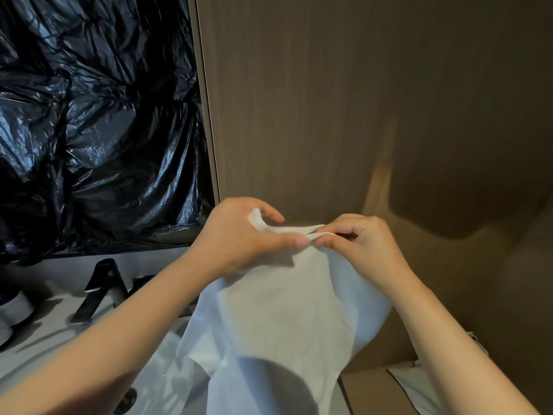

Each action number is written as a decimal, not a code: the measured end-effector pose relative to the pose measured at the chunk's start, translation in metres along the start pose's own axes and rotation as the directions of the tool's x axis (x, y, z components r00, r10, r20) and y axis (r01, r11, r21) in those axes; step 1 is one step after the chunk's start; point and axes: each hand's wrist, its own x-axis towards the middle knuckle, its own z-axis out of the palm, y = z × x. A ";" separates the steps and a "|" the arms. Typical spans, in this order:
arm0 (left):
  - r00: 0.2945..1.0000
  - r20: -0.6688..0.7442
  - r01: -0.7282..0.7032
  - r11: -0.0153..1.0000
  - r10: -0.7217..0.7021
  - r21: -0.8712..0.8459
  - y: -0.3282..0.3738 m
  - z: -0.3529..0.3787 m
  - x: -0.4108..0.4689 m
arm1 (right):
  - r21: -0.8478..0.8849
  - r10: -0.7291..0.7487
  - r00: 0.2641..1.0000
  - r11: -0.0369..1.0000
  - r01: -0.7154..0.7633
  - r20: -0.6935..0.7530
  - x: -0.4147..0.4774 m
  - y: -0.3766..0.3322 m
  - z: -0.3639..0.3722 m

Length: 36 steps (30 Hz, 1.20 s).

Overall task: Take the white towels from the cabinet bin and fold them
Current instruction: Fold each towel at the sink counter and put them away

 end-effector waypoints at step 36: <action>0.951 -0.303 -0.138 0.958 0.058 -0.251 -0.020 -0.008 0.009 | -0.166 -0.088 0.996 0.982 0.084 -0.012 -0.056 0.024 -0.006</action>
